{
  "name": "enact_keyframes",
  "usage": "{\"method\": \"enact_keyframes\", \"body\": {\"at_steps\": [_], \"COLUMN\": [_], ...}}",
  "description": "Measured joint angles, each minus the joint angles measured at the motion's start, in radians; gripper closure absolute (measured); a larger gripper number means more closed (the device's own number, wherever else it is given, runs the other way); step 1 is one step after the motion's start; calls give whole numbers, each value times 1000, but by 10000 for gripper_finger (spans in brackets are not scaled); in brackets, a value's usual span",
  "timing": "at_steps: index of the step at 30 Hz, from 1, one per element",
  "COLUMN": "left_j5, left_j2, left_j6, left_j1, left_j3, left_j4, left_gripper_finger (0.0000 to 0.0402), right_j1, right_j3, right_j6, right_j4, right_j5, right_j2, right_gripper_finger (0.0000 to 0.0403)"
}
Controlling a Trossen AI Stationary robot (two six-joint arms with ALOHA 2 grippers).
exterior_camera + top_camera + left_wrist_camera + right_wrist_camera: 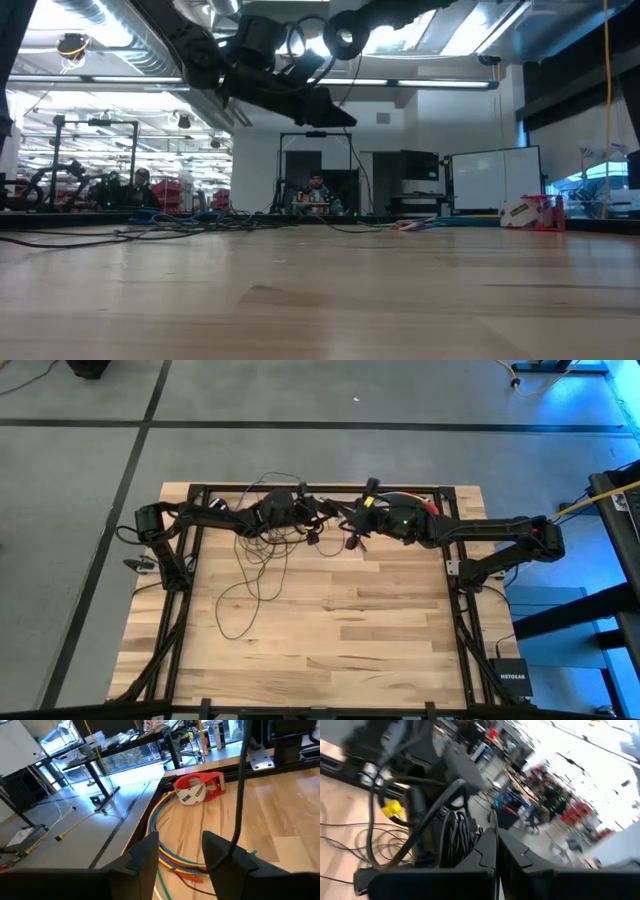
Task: Coiling cords
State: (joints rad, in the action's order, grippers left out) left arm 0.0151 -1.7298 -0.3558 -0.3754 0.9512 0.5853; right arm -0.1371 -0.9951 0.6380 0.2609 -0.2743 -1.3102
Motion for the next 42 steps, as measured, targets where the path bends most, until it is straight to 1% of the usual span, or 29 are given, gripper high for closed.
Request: {"method": "enact_keyframes", "body": {"at_steps": [2, 4, 12, 17, 18, 21, 23, 26, 33, 36, 39, 42], "left_j5": [0, 0, 0, -4, -25, -129, -152, -153, -153, -153, -152, -145], "left_j2": [0, 0, 0, 2, 9, 50, 90, 124, 127, 135, 142, 141], "left_j6": [-22, -43, -115, -120, -120, -119, -118, -116, -105, -106, -105, -100], "left_j1": [9, 18, 42, 42, 42, 51, 56, 63, 64, 71, 75, 74], "left_j3": [0, 0, 0, 0, 0, 0, 0, 1, 0, 0, 0, 0], "left_j4": [-4, -10, -14, -22, -45, -115, -153, -197, -263, -265, -248, -231], "left_gripper_finger": [259, 259, 259, 259, 259, 259, 259, 259, 259, 259, 271, 301], "right_j1": [0, 0, 0, 0, 0, 0, 0, 0, 0, 0, 0, 0], "right_j3": [0, 0, 0, 0, 0, 0, 0, 0, 0, 0, 0, 0], "right_j6": [27, 47, 73, 77, 78, 78, 78, 83, 96, 96, 96, 96], "right_j4": [15, 48, 56, 57, 57, 50, 49, 49, 47, 45, 45, 45], "right_j5": [61, 84, 84, 77, 66, 56, 54, 54, 49, 49, 50, 50], "right_j2": [0, 0, 12, 12, 12, 13, 13, 13, 13, 13, 13, 13], "right_gripper_finger": [398, 398, 398, 398, 398, 398, 398, 398, 398, 398, 398, 398]}}
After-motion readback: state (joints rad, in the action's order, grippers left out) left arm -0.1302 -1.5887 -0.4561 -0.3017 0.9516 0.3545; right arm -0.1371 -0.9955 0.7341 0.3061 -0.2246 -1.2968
